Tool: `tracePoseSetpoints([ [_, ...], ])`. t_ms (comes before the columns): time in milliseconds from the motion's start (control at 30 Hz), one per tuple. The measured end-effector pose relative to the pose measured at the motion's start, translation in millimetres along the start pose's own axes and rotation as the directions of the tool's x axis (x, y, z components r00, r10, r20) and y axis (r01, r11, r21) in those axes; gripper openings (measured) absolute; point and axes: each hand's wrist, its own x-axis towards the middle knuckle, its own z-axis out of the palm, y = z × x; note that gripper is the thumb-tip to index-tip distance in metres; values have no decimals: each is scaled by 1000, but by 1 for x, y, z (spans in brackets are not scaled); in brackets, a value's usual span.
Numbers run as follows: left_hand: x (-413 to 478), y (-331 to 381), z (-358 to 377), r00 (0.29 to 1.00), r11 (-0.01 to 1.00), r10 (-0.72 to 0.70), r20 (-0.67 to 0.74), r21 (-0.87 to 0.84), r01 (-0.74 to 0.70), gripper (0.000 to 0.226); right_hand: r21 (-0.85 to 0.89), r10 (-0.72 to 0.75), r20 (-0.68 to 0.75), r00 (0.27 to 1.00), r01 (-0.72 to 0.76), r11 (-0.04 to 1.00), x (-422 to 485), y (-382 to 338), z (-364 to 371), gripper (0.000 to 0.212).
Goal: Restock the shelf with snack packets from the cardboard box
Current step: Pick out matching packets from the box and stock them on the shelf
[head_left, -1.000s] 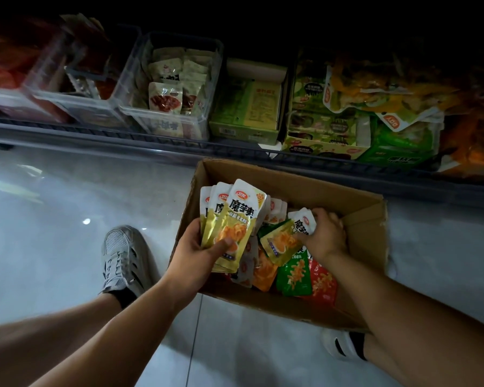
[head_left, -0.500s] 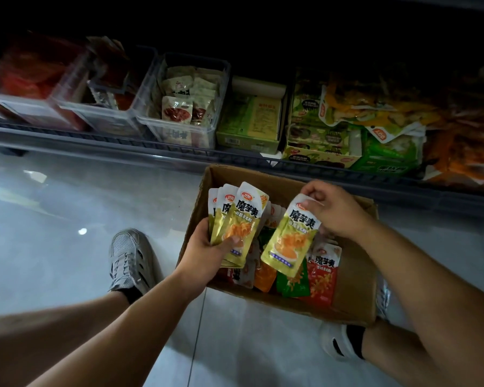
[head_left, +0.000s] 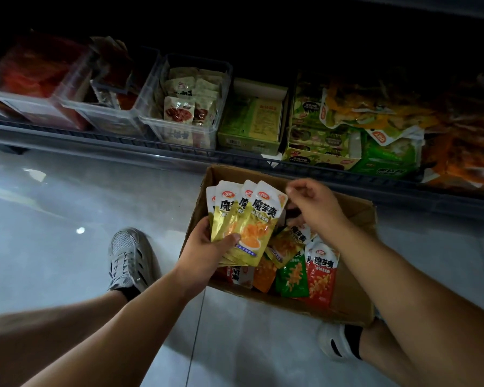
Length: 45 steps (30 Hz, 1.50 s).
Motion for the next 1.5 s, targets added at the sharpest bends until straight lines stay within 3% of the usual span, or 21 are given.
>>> tracePoseSetpoints([
  [67,4,-3,-3,1000,1000,-6,-30,-22,5,41,-172,56,-49,997,-64,983,12,31,-8,15],
  [133,7,-6,-6,999,1000,-10,-42,-29,9,42,-413,116,-3,993,-107,904,17,68,-15,28],
  [200,9,-9,-8,999,999,-20,-38,-45,18,42,-549,155,1,988,-129,826,22,99,-18,48],
  [333,12,-14,-11,999,999,-33,-16,-43,32,48,-639,160,16,987,-113,761,28,130,-16,79],
  [467,17,-16,-11,999,999,-36,-24,-31,36,47,-699,55,-30,998,-60,713,31,142,-13,76],
  [600,20,-17,-10,999,999,-41,-26,-25,41,45,-631,-5,-46,999,-26,775,28,142,-11,61],
  [800,19,-18,-10,999,999,-38,-30,-22,38,46,-407,114,-67,991,-131,904,29,134,-13,39],
  [967,18,-17,-11,998,999,-39,-39,-28,37,45,-402,95,-49,994,-107,909,27,116,-32,8],
  [1100,17,-14,-7,999,1000,-27,-41,4,28,44,-562,-59,-33,998,30,826,21,97,-52,13],
  [1200,14,-13,-4,998,999,-18,-52,32,20,44,-573,-101,89,991,134,808,15,73,-60,15],
  [1400,1,-7,-1,999,996,26,-35,85,-23,44,-350,-134,166,977,186,918,-9,-3,-55,12],
  [1500,-6,-5,2,1000,999,27,14,30,-28,43,-216,-69,177,982,108,970,-17,-24,-39,16],
])
